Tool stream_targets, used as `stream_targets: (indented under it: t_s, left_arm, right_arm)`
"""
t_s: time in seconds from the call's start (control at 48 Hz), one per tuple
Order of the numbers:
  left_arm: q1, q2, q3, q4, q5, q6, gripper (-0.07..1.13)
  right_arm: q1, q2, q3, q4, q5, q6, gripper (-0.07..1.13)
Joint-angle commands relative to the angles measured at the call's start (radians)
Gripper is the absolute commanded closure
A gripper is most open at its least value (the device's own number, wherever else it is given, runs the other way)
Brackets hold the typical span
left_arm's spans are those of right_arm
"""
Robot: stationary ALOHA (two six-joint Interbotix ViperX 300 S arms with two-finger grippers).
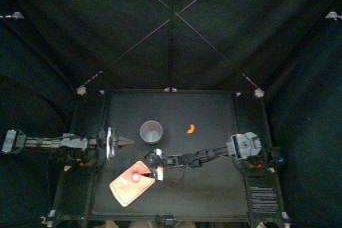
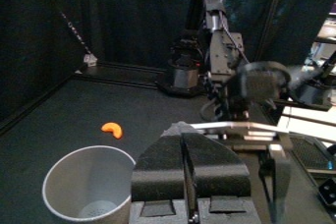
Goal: Pick the pink ball then place it on the pink plate
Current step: Drop pink ball on the pink plate and return to neutral
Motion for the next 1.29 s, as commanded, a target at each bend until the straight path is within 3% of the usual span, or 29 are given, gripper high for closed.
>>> stream_targets:
  t_s: [0.021, 0.292, 0.583, 0.917, 1.292]
  left_arm:
    - [-0.002, 0.003, -0.009, -0.012, -0.009, 0.0, 1.07]
    - [-0.005, 0.003, -0.008, -0.02, -0.011, 0.0, 1.07]
    - [-0.008, 0.003, -0.003, -0.018, -0.011, 0.002, 1.07]
    - [-0.009, 0.003, 0.028, -0.02, -0.009, 0.0, 1.07]
    - [-0.008, 0.003, 0.032, -0.02, -0.009, 0.002, 1.07]
  right_arm:
    - [-0.015, -0.14, 0.135, 0.021, -0.126, 0.005, 0.04]
    - [-0.037, -0.357, 0.476, 0.135, -0.368, 0.0, 0.04]
    - [-0.104, -0.591, 0.732, 0.163, -0.396, 0.0, 0.04]
    - [-0.166, -0.862, 0.916, 0.132, -0.37, -0.006, 0.04]
    - [-0.236, -1.252, 1.065, 0.071, -0.123, 0.0, 0.04]
